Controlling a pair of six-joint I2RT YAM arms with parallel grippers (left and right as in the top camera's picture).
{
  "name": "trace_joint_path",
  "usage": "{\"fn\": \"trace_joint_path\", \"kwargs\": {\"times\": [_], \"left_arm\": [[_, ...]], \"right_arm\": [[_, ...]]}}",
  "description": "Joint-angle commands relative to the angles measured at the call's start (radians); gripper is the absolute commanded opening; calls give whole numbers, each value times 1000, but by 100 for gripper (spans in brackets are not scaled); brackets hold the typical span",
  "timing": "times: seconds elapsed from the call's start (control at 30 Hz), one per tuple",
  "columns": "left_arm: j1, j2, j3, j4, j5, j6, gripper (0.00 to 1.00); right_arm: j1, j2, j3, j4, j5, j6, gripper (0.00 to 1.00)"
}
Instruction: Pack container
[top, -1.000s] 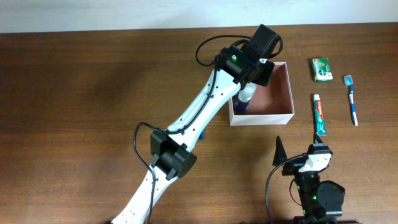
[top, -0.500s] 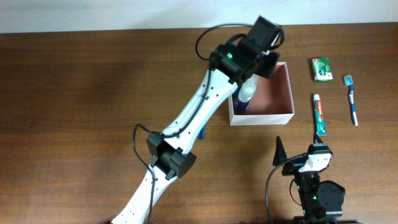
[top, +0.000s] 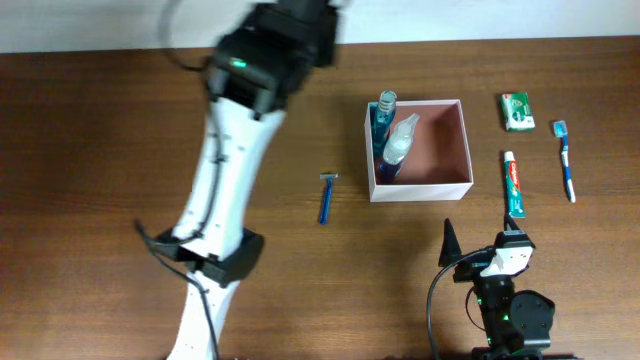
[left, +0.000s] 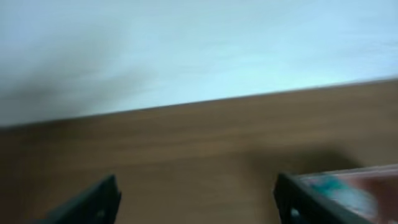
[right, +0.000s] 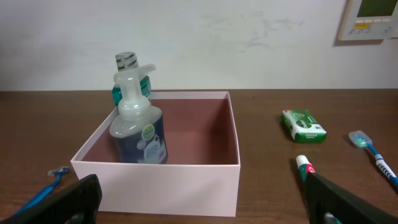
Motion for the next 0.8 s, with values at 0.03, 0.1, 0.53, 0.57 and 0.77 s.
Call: {"fn": "trace_joint_path", "kwargs": {"times": [0.03, 0.1, 0.53, 0.57, 0.77], "left_arm": [[146, -5, -21, -48, -93, -74, 99], [203, -5, -49, -62, -94, -140, 99], [370, -4, -316, -60, 147, -243, 99], [370, -4, -334, -60, 146, -243, 99], [370, -4, -409, -57, 146, -243, 99]], "right_arm": [[6, -6, -5, -5, 8, 4, 99], [6, -6, -5, -5, 8, 4, 99], [6, -6, -5, 5, -6, 9, 99], [6, -6, -5, 5, -35, 22, 99], [6, -6, -5, 43, -63, 34, 99]]}}
